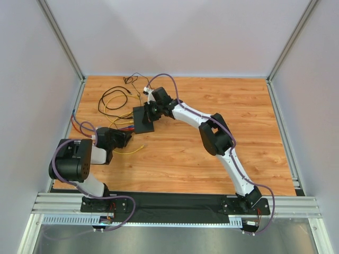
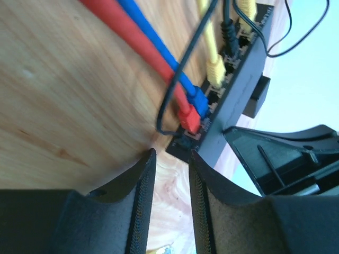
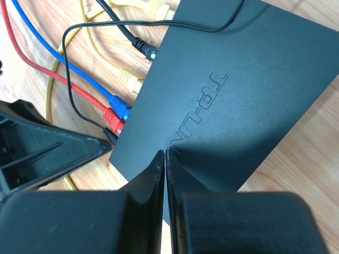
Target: Pull the plug from the switch port
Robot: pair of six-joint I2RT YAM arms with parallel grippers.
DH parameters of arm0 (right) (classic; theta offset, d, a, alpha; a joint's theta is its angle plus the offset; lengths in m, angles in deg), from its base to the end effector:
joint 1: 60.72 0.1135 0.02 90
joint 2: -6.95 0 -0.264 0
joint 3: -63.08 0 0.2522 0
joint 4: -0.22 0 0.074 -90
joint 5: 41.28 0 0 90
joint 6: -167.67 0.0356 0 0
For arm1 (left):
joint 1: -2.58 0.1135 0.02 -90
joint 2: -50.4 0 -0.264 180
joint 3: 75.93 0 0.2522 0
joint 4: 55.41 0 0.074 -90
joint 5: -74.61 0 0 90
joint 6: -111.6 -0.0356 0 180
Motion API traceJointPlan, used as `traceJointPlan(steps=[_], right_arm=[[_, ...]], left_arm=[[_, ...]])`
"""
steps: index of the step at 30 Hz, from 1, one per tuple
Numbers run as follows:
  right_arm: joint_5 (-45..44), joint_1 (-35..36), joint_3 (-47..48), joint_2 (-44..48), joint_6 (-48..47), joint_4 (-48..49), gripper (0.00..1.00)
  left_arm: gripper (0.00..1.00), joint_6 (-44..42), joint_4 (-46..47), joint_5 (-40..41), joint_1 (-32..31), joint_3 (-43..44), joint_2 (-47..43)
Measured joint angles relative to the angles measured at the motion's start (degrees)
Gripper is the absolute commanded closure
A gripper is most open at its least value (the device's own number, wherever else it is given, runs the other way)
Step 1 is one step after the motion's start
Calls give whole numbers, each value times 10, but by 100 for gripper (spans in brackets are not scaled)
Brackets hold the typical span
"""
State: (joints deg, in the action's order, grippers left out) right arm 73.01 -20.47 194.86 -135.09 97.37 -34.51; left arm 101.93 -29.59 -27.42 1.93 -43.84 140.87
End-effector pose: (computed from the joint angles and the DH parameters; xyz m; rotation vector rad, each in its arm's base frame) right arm 0.4115 0.3676 0.1557 -0.6622 2.4092 0.9791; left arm 0.2460 -0.0102 0.1042 -1.3779 1.8598 -1.0073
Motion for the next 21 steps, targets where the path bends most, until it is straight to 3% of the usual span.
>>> traceJointPlan(steps=[7, 14, 21], right_arm=[[-1, 0, 0, 0, 0, 0, 97], [-2, 0, 0, 0, 0, 0, 98], [-3, 0, 0, 0, 2, 0, 98]], left_arm=[[62, 51, 133, 1, 0, -8, 85], [71, 87, 249, 0, 0, -20, 155], [72, 94, 280, 2, 0, -34, 164]])
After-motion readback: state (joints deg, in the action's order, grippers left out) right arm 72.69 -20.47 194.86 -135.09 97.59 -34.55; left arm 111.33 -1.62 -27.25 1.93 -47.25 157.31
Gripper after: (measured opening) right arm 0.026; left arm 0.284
